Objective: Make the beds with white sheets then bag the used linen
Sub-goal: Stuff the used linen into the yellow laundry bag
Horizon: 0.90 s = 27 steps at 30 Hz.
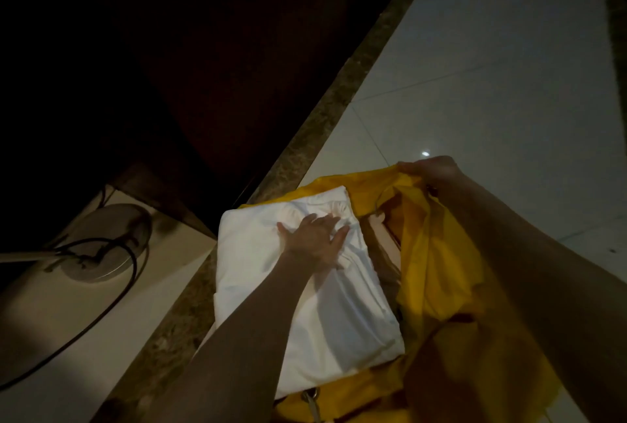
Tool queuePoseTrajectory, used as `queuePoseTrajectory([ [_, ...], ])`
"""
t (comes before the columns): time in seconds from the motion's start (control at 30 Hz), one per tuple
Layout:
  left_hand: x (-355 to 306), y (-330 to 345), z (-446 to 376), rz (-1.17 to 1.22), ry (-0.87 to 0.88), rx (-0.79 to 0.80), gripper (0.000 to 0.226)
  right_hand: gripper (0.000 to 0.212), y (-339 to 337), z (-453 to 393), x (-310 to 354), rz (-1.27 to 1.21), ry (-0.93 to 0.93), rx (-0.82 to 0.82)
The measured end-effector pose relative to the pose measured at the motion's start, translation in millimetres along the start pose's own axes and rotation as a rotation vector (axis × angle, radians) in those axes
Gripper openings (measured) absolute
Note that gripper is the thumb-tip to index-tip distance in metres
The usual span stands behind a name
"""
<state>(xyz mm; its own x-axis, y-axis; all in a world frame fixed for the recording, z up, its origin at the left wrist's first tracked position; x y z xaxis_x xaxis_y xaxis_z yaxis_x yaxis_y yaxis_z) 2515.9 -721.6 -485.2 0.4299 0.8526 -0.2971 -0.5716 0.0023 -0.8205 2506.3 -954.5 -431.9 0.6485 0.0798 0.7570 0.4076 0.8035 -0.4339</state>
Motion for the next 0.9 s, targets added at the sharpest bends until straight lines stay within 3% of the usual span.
queuePoseTrajectory([
  [0.17, -2, -9, -3, 0.040, -0.008, 0.043, 0.051, 0.044, 0, 0, 0, 0.024, -0.021, 0.029],
  [0.23, -4, -14, -9, 0.111, -0.016, 0.061, 0.054, 0.031, 1, -2, -1, 0.109, -0.052, 0.022],
  [0.33, -2, -34, -12, 0.503, -0.073, 0.000, 0.052, 0.034, 1, -4, 3, 0.271, -0.098, 0.044],
  [0.4, 7, -49, -10, 0.606, -0.064, -0.087, 0.049, 0.030, 0, -2, 9, 0.369, -0.161, 0.034],
  [0.57, 65, -69, -8, 0.489, -0.159, -0.133, 0.044, 0.028, 15, 7, 35, 0.448, -0.363, -0.052],
  [0.73, 90, -45, -7, 0.297, -0.214, 0.047, 0.065, 0.024, 39, 18, 55, 0.376, -0.492, 0.069],
  [0.87, 96, -22, 0, 0.199, -0.249, 0.086, 0.081, 0.022, 64, 21, 57, 0.389, -0.510, 0.154],
  [0.9, 97, -21, 4, 0.177, -0.263, 0.072, 0.074, 0.022, 78, 22, 54, 0.437, -0.525, 0.190],
])
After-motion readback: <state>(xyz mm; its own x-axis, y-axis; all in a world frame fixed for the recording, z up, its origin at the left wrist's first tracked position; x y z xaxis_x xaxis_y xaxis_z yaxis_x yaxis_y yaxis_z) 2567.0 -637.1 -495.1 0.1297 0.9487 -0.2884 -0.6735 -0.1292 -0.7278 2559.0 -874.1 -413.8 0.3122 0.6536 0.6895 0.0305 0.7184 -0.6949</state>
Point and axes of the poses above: each hand's wrist, its own z-axis away from the middle knuckle, its own y-axis out of the palm, x = y × z, the point moved 5 cm from there along -z, towards the middle knuckle, and after that the axes turned 3 degrees about z, right-handed, at the moved point
